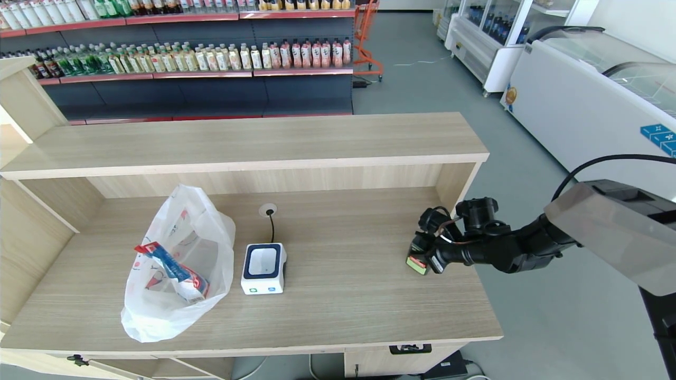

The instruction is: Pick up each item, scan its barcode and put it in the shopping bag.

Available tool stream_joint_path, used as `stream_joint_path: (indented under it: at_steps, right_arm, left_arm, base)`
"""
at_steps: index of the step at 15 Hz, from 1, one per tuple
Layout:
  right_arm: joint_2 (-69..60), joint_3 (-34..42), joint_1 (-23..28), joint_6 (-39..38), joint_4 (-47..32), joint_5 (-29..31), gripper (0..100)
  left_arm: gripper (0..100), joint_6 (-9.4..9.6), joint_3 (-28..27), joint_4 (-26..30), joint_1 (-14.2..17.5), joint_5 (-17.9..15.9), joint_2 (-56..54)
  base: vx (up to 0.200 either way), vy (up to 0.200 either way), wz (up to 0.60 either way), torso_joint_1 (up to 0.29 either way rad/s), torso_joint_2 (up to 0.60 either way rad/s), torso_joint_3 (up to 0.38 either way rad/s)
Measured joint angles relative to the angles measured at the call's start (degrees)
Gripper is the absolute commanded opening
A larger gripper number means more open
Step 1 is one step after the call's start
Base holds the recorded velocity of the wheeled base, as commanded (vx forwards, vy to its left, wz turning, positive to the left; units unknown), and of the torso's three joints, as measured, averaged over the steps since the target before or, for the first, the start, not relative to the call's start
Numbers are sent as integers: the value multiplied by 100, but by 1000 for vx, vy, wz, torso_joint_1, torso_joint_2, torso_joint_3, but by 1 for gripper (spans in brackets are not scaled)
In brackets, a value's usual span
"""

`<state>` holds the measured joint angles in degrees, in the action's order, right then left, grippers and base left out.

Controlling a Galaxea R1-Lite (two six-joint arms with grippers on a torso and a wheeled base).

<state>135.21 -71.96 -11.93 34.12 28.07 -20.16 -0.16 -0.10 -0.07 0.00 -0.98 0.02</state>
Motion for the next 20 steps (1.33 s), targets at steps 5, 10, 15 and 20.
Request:
stream_joint_path:
  at_steps: [5, 10, 15, 20]
  right_arm:
    - [-1354, 1863, 819, 703, 929, -24, 0]
    - [-3031, 3624, 2070, 6037, 1270, -3020, 0]
    - [-3949, 3825, 1425, 10756, -969, -4041, 0]
    - [-4273, 3832, -369, 12501, -1499, -4407, 0]
  left_arm:
    - [100, 0, 0, 0, 0, 0, 0]
    - [100, 0, 0, 0, 0, -2, 0]
    - [100, 0, 0, 0, 0, -2, 0]
    - [100, 2, 0, 0, -5, 0, 0]
  base:
    - [0, 0, 0, 0, 0, 0]
    - [0, 0, 0, 0, 0, 0]
    - [0, 0, 0, 0, 0, 0]
    - [0, 0, 0, 0, 0, 0]
